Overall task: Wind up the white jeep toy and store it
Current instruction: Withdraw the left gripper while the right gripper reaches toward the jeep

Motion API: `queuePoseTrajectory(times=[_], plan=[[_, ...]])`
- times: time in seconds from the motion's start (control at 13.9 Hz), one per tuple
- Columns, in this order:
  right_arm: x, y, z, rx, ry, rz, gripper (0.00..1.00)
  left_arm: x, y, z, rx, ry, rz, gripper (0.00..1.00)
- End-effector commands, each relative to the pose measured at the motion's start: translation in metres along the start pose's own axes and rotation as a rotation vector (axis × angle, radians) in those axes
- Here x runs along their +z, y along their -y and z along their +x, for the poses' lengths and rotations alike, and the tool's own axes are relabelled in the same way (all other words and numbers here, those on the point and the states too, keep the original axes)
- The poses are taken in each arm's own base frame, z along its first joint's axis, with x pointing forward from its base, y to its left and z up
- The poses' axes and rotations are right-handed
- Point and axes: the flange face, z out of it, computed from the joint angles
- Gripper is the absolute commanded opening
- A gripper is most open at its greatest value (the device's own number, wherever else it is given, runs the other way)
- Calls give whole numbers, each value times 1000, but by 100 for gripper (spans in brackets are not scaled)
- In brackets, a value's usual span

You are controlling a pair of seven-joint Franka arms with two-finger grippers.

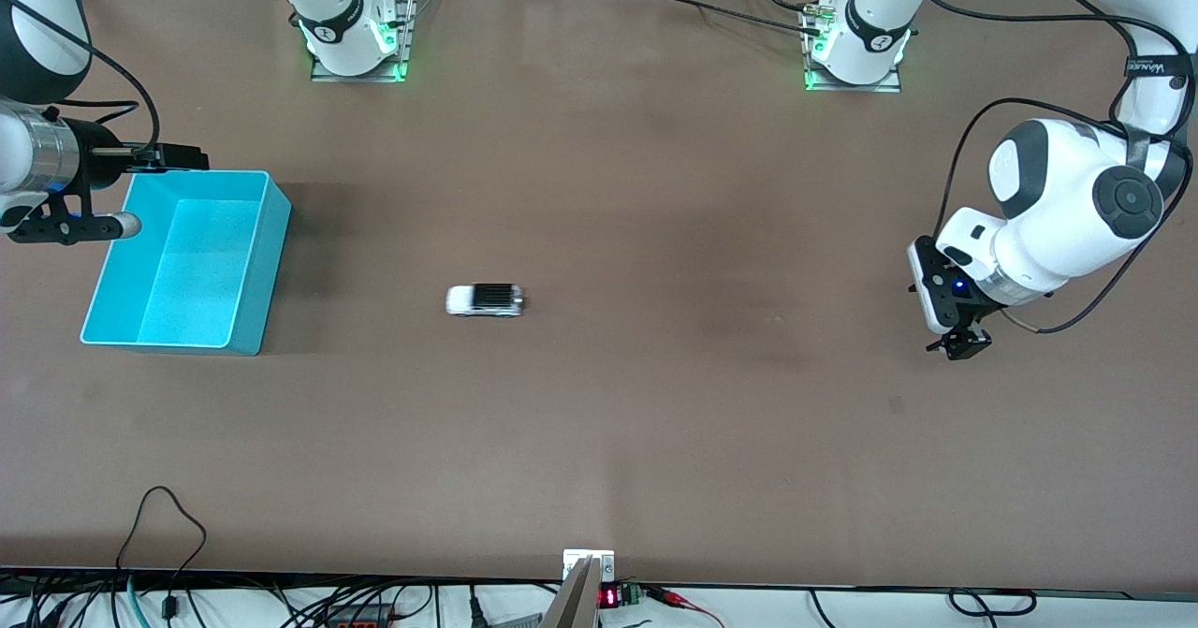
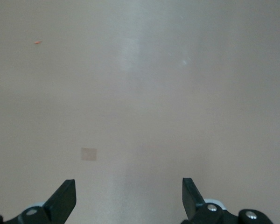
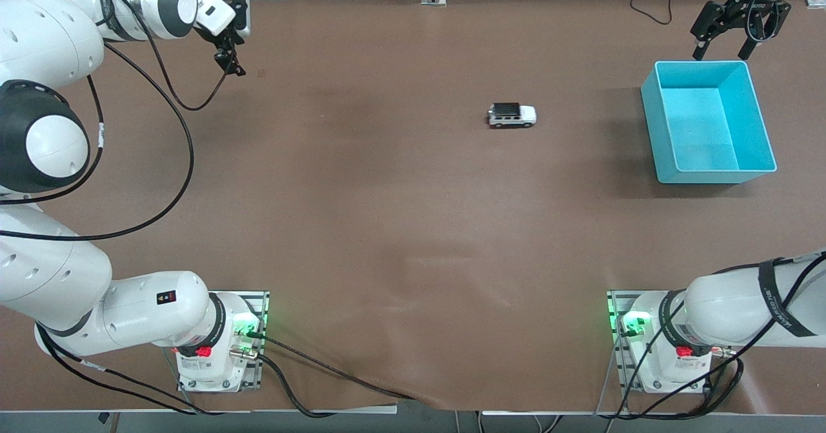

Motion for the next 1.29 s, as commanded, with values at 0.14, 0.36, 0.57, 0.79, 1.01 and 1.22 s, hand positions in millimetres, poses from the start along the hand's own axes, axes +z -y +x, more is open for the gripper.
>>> queuePoseTrajectory(times=[0.14,0.36,0.57,0.79,1.01,1.22], plan=[[-2,2,-3,-16,6,9,100,-19,0,11,-333,-47,-2,100],[-2,2,-3,-17,6,7,100,-30,-3,19,-539,-52,9,100],[-1,2,-2,-19,8,8,100,-52,4,20,-761,-74,36,100],[-1,4,-1,-25,5,6,100,-73,14,20,-991,-86,37,100],[-2,14,3,-71,-22,-7,100,-102,25,11,-1155,-73,25,100],[7,8,10,-262,-43,-9,100,-139,32,1,-1297,-44,10,100]])
